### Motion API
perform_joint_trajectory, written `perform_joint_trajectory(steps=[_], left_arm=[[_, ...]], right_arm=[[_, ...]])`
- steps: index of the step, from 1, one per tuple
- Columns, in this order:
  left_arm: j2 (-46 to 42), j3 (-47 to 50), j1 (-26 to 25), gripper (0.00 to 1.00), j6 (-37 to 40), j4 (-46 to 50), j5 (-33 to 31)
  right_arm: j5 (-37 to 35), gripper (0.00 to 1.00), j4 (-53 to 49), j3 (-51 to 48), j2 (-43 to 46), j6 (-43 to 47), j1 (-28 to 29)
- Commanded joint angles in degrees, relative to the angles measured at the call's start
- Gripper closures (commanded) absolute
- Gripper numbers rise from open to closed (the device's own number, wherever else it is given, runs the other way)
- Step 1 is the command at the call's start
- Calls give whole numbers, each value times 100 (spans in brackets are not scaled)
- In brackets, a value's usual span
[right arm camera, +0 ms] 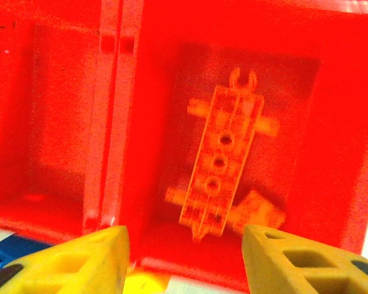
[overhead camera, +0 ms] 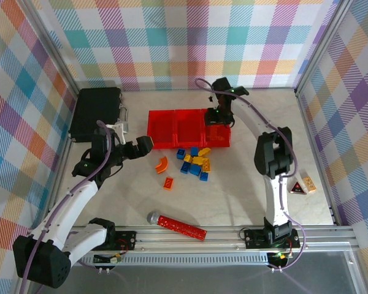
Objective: Sort the legos into containers by color
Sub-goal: Place the lego in the container, then pick up the lego from the center of the table.
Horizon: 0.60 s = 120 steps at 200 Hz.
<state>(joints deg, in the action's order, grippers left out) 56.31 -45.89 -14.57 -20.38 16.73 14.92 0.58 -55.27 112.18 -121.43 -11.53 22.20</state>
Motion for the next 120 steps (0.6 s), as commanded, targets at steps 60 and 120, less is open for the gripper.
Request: perform_joint_trajectory(steps=[60,120], left_arm=[[-62,319,-298,0,204,-403,-127],[-401,327,-591,0,145,220,-556]], right_arm=[[63,43,691,-3083,2502,-2151,887],[-240,42,800,-3632,2267,-2611,1413]])
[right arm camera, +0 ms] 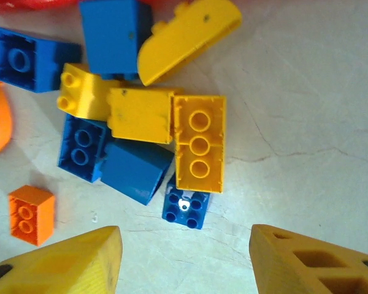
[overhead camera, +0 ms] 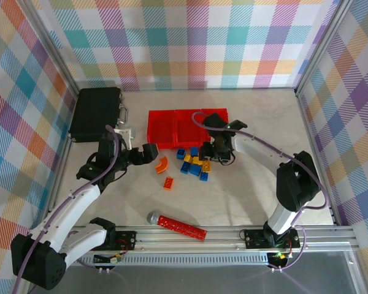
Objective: Sort the legos into containers by color
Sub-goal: Pick up the lego from the center of the table.
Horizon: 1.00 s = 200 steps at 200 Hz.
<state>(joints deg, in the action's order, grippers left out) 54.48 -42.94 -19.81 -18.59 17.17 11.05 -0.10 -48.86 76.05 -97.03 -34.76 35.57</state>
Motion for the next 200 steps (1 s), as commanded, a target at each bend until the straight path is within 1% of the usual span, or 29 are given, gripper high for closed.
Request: perform_joint_trajectory(steps=[1,28,66,148,200], left_arm=[[-222,32,-66,0,-32,179,-171],[-270,-27,-75,0,-35,312,-224],[-464,46,-80,0,-90,377,-308],[-647,297,-85,1,-370,357,-411],[-690,329,-92,0,-373,402,-512]], right_arm=[[-174,43,163,-20,-183,-286,74],[-172,43,29,241,-587,-143,132],[-459,43,-225,499,-1063,-5,147],[-390,45,28,406,-1386,79,164],[-296,46,157,306,-1437,88,218]])
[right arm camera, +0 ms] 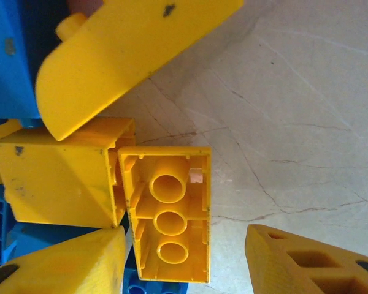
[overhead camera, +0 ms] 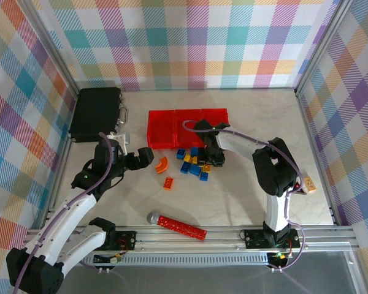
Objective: Sort the legos into containers by color
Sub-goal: Pick up the lego from the center of the table.
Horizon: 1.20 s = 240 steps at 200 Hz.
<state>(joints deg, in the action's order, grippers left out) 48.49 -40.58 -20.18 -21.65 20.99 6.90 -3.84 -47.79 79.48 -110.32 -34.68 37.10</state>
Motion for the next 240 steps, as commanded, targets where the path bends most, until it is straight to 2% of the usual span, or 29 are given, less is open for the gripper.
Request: perform_joint_trajectory(steps=[1,43,103,187,240], left_arm=[[-88,93,-55,0,-72,15,-94],[-21,147,-56,0,-130,-96,-54],[63,111,-55,0,-144,-125,-39],[42,147,-71,0,-156,-64,-128],[4,186,-73,0,-251,-87,-181]], right_arm=[[77,46,50,-38,-115,82,67],[-43,46,59,-84,-269,138,69],[-262,52,-63,-20,-400,267,69],[-498,65,-148,-55,-454,444,25],[-661,72,-436,-213,376,680,25]])
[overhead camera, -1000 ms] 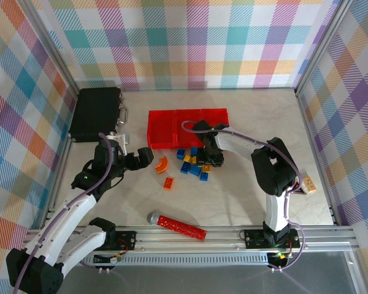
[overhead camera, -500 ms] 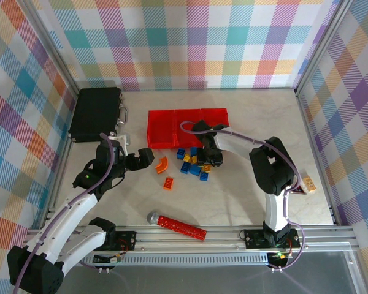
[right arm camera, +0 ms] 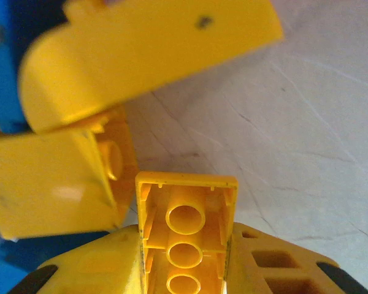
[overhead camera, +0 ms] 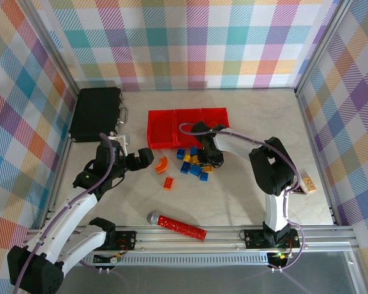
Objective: Sort the legos into containers by color
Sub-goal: Pick up the lego from the center of the table, then place the lego in the container.
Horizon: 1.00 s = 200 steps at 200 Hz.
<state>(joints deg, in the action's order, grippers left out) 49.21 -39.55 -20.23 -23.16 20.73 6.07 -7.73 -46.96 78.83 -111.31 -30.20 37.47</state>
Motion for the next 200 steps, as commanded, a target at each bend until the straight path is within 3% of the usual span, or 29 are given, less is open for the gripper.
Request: perform_joint_trajectory(steps=[1,36,69,200], left_arm=[[-60,81,-69,1,-96,-65,-102],[145,-8,-69,0,-54,-132,-47],[391,-44,-77,1,-83,-394,62],[665,-193,-280,0,-184,-430,179]], right_arm=[[-277,72,-531,-148,494,237,-12],[-575,73,-805,91,1034,453,-21],[-611,73,-413,612,1165,873,-55],[212,73,-389,3948,-1474,1901,-179]])
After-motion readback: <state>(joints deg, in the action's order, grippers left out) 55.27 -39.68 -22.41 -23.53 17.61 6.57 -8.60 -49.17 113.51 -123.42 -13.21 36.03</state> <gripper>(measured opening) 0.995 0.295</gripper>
